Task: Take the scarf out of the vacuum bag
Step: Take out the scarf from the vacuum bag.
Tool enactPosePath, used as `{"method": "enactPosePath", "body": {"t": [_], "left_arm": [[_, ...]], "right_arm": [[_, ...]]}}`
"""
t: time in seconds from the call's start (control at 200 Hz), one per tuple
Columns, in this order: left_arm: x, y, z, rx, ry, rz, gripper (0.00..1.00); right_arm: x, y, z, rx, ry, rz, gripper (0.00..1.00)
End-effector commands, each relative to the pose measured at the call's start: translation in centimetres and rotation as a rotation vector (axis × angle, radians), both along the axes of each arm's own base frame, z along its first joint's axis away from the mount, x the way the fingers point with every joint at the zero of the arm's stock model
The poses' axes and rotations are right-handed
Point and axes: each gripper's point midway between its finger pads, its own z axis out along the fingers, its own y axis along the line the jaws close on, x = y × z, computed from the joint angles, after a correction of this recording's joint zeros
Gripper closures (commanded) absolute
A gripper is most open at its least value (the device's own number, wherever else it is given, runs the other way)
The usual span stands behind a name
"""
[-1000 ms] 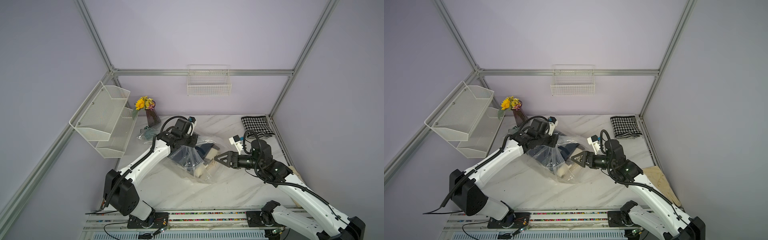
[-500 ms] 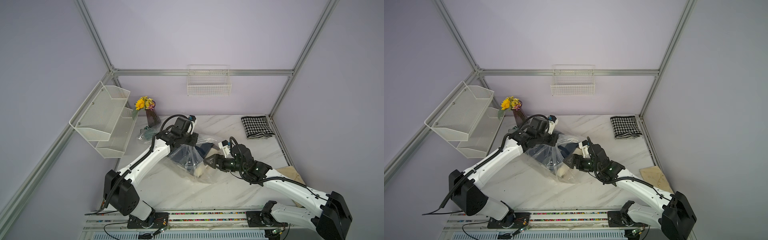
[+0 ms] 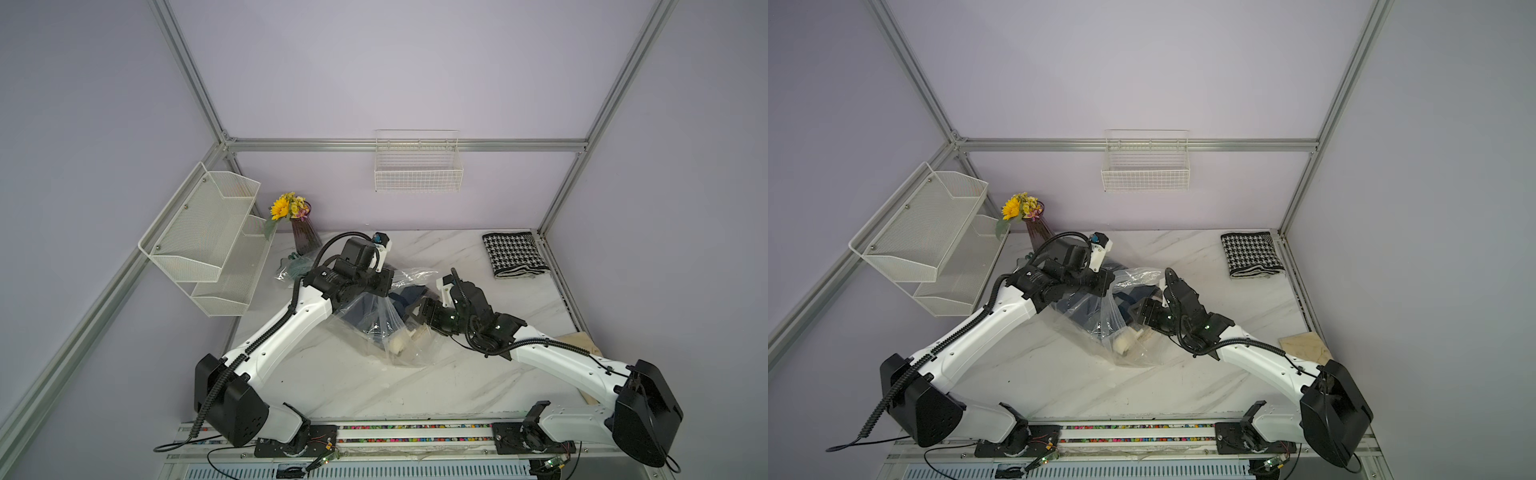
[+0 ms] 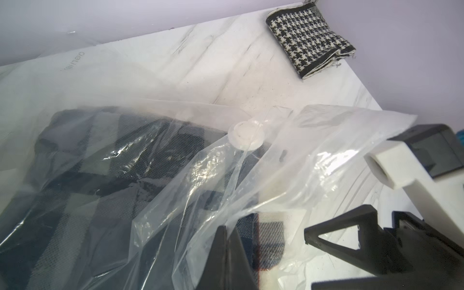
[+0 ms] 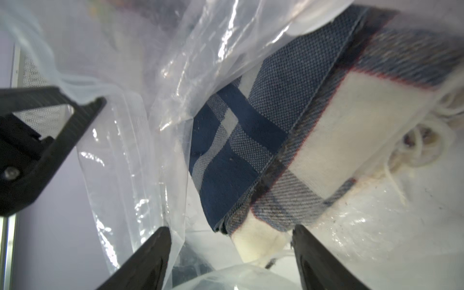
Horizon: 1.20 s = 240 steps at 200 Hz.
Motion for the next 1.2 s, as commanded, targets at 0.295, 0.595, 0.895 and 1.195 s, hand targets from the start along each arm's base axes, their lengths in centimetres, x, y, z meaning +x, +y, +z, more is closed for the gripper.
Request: {"method": "enactPosePath", "body": {"t": [0.295,0.595,0.895,1.195], "left_arm": [[-0.9,-0.5,2.5,-0.058,-0.071,-0.045,1.00],[-1.2,-0.5,2.0,-0.071,-0.048,-0.041,1.00],[-1.5,-0.5,2.2,-0.080,-0.050,-0.041,1.00],[-1.6,-0.4,1.7,-0.082,-0.035,-0.038,1.00]], "right_arm": [[2.1,0.4,-1.8,-0.007,0.046,-0.096,0.26],[3.1,0.8,-3.4,-0.023,0.044,-0.116,0.27],[4.2,1.6,-4.8,-0.040,0.045,-0.115,0.27],[5.1,2.4,-3.9,-0.029,0.015,-0.107,0.27]]}}
